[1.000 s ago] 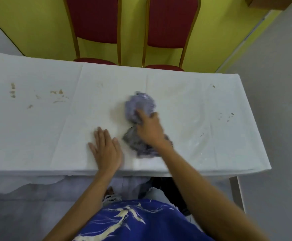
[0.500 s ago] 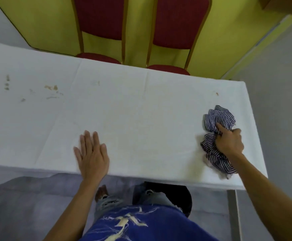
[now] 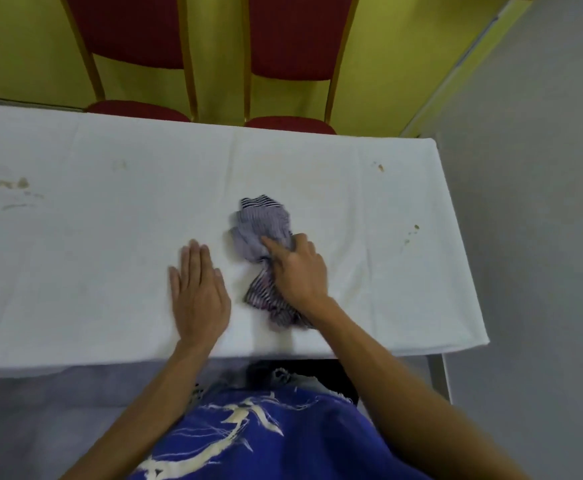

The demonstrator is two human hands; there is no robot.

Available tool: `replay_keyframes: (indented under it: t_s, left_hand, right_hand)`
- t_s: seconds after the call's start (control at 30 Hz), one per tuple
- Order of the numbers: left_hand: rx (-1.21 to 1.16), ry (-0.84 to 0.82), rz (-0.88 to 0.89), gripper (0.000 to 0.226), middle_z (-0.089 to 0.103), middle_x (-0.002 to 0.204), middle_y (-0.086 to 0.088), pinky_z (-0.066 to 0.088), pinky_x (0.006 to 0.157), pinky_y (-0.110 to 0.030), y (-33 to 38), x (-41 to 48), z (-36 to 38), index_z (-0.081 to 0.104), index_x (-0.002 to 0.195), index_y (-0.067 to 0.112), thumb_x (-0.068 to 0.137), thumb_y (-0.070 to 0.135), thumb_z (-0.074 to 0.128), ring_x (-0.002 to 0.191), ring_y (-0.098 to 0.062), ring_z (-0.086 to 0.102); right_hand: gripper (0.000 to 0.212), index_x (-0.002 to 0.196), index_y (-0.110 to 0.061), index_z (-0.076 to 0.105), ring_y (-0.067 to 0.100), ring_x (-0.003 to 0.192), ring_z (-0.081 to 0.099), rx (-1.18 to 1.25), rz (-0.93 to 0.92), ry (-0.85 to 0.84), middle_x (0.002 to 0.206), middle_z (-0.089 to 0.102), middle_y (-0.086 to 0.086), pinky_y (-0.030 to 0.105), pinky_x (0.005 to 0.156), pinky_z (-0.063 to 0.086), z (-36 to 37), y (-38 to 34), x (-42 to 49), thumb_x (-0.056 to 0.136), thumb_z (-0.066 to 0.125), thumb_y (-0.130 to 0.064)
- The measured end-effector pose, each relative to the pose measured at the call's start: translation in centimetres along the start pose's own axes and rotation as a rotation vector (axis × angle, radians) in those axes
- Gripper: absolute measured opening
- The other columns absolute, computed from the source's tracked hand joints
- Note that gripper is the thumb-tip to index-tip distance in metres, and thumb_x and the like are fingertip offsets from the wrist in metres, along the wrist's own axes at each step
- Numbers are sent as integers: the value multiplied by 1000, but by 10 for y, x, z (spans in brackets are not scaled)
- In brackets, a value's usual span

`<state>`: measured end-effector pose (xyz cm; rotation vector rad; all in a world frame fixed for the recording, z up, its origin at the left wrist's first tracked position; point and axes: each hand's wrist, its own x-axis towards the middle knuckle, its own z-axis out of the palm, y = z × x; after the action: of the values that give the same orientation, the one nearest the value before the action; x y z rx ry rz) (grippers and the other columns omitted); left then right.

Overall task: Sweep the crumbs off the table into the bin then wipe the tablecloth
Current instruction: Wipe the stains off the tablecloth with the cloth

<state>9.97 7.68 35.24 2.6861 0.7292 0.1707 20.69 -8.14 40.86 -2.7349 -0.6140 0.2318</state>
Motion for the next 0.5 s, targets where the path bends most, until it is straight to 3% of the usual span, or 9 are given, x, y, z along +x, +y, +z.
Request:
replay_keyframes:
  t_s: [0.17,0.23,0.3,0.37,0.43,0.5]
  left_hand:
    - [17,-18,-23,58,16,165,-8,7,125,-46,5,-1,2,23,155,5,104,31,15,154,-21,10]
    - [34,-16,-35,58,17,165,-8,7,125,-45,5,0,2,24,155,5,104,31,15,154,-21,10]
    - [44,-12,-42,57,18,165,-8,7,125,-45,6,-3,3,25,155,4,104,30,17,154,-21,11]
    - [49,-9,-38,57,17,165,-8,8,125,-46,8,-6,4,25,155,4,104,29,17,154,-21,11]
    - [42,-3,-54,58,17,165,-8,10,124,-47,10,-2,2,25,155,4,103,29,18,154,-22,11]
    - [56,-9,-50,60,17,165,-9,11,124,-49,7,1,0,25,155,4,101,32,24,154,-23,12]
  right_hand:
    - [45,139,-41,53,43,98,56,-31,358,158,115,49,17,48,86,52,-50,127,2,97,47,-27]
    - [45,139,-40,53,46,105,56,-8,582,201,121,47,20,50,95,48,-75,167,6,97,43,-28]
    - [47,142,-37,52,45,111,56,72,684,194,132,47,23,47,101,46,-87,187,13,96,45,-29]
    - [45,139,-29,58,40,104,62,153,593,194,127,58,24,38,92,51,-87,165,25,95,49,-29]
    - [38,133,-26,64,38,92,64,207,368,210,109,64,21,31,75,49,-74,105,34,97,55,-28]
    - [38,135,-34,61,36,96,62,253,168,95,112,57,16,36,80,52,-46,25,25,97,55,-35]
